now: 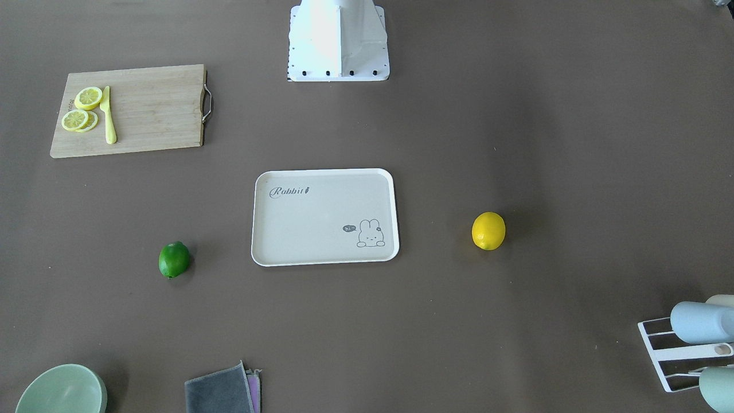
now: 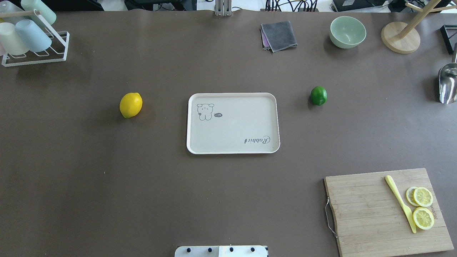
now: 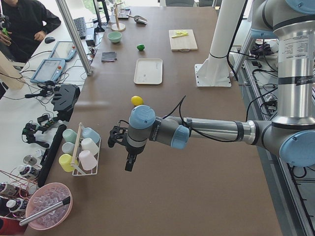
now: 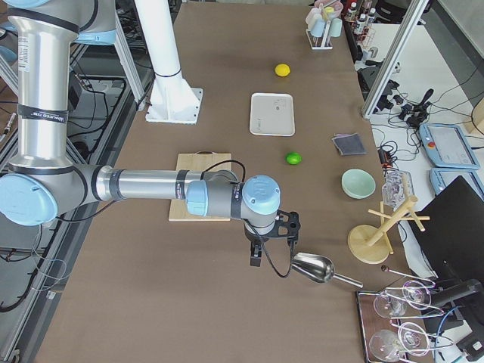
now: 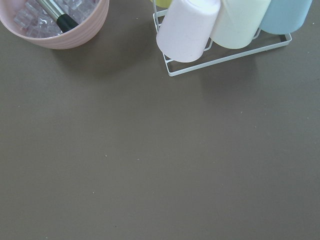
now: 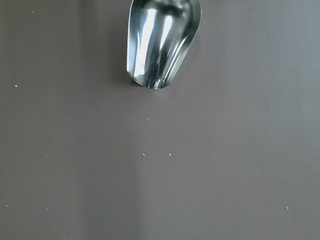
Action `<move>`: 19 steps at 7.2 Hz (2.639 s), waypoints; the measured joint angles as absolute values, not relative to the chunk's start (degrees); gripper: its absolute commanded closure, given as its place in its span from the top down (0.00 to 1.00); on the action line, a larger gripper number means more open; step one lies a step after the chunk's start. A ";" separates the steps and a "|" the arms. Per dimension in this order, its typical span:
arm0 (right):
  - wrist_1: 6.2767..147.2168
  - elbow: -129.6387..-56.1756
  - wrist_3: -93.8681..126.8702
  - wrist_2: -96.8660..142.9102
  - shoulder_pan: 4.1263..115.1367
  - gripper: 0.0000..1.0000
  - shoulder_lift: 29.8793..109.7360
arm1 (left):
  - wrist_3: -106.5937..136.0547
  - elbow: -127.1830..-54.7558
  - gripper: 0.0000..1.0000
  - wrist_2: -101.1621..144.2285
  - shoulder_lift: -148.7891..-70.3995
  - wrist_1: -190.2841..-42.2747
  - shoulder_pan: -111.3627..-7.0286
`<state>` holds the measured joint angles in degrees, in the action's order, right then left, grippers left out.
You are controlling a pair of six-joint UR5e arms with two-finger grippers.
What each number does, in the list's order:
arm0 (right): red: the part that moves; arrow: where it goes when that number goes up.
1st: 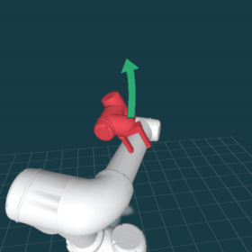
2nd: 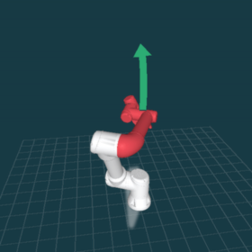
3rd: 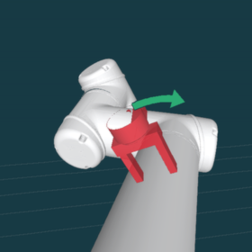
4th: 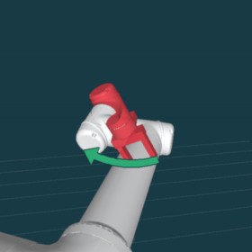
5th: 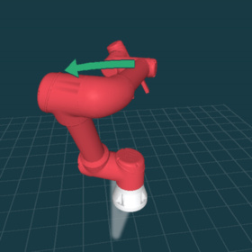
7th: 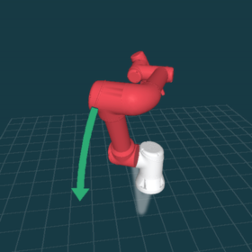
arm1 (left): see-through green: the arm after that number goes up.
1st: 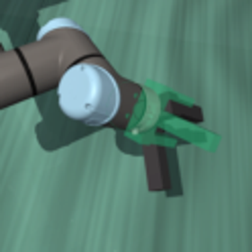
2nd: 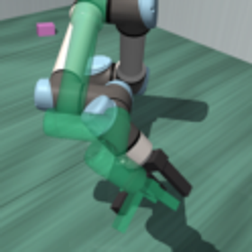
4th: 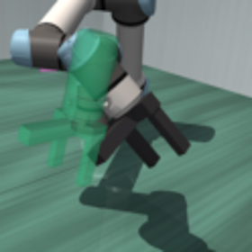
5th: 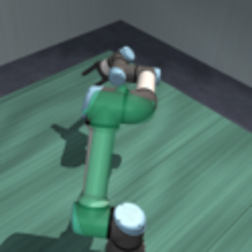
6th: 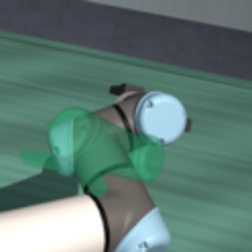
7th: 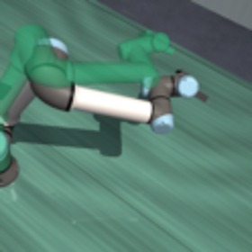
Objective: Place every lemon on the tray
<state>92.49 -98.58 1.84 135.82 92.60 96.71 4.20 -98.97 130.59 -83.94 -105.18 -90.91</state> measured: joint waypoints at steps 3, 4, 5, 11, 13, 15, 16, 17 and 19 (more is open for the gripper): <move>92.46 -98.48 1.85 135.79 92.56 1.00 96.31 | 4.14 -98.94 0.98 130.63 -82.37 -105.24 -90.85; 92.46 -98.58 1.87 135.81 92.55 1.00 96.23 | 4.13 -98.88 0.98 130.65 -82.12 -105.22 -90.82; 92.51 -98.71 1.90 135.89 92.55 1.00 96.21 | 4.13 -98.80 0.98 130.61 -82.01 -105.23 -90.81; 92.54 -98.50 1.89 136.10 92.55 1.00 96.11 | 3.65 -98.67 0.98 130.66 -82.31 -105.87 -90.73; 92.41 -98.99 1.95 135.86 92.55 1.00 95.92 | 3.78 -97.03 0.98 130.59 -83.10 -106.19 -90.60; 92.43 -99.06 1.93 135.92 92.55 1.00 95.90 | 3.99 -95.68 0.98 130.60 -84.05 -105.88 -90.55; 92.45 -99.02 1.95 136.26 92.55 1.00 96.25 | 4.10 -95.59 0.98 130.63 -84.05 -105.86 -90.58; 92.46 -99.04 2.01 136.53 92.55 1.00 96.44 | 4.07 -95.85 0.98 130.69 -83.90 -106.07 -90.64; 92.41 -98.87 1.89 136.60 92.55 1.00 96.45 | 3.84 -97.33 0.98 131.47 -83.60 -106.14 -90.81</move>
